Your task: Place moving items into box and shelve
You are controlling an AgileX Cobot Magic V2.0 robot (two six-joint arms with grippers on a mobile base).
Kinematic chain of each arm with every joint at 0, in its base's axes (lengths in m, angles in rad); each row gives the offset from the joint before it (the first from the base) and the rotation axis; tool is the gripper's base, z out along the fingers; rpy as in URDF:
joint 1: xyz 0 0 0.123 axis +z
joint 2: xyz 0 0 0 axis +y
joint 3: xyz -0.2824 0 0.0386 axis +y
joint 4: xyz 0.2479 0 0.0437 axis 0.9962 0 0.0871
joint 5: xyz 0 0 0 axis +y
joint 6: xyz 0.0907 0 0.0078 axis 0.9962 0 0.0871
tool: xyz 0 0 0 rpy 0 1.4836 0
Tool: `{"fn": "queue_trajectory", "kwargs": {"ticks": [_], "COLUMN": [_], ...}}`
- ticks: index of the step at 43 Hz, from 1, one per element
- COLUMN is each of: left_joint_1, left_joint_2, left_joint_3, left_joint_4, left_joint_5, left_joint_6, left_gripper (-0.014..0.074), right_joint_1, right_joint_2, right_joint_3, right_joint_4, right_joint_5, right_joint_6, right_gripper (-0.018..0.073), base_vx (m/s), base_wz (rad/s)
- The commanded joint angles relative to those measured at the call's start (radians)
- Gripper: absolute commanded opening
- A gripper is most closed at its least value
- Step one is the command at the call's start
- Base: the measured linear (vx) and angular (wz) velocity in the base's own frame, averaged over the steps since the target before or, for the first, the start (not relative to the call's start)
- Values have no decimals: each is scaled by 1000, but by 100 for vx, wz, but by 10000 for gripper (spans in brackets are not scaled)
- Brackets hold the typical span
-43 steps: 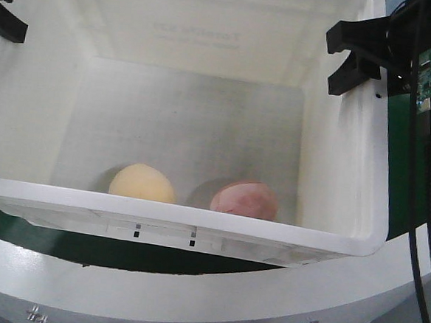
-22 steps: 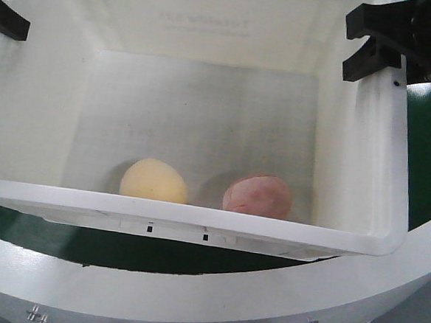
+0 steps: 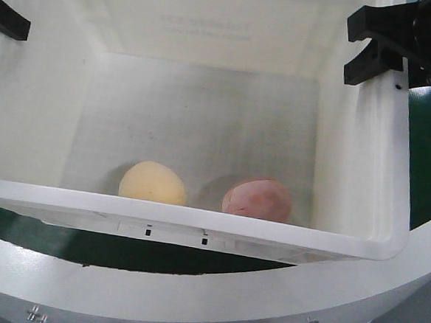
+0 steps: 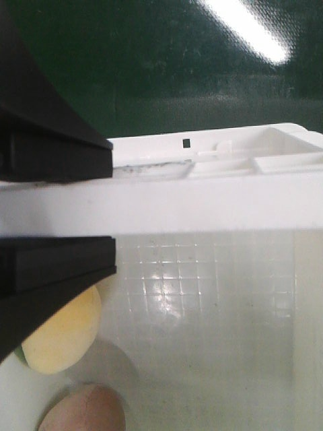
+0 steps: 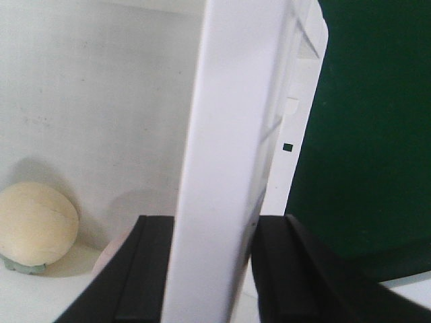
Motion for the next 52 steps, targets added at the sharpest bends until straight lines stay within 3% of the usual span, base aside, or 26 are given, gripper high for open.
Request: {"fn": "queue_trajectory", "kwargs": {"ticks": [1,37,52], "left_joint_1": [-5,-5,-5], "left_joint_2": [-43,-43,-43], "left_joint_3": [-42,-42,-42], "left_joint_4": [-84,-191,-189], "left_joint_5": [-73,-75,-73], "left_joint_6": [1,2,2], "left_gripper": [-1,-1,-1], "right_joint_1": [0,0,0], "right_joint_2": [-49,-49,-49], "right_joint_3": [-47,-47,-47], "right_joint_4": [81,132,142], "right_joint_5": [-94,-110,-108], "right_joint_6": [-27,-28,-28], "right_gripper": [0,0,0], "base_vx": [0,0,0], "base_wz": [0,0,0]}}
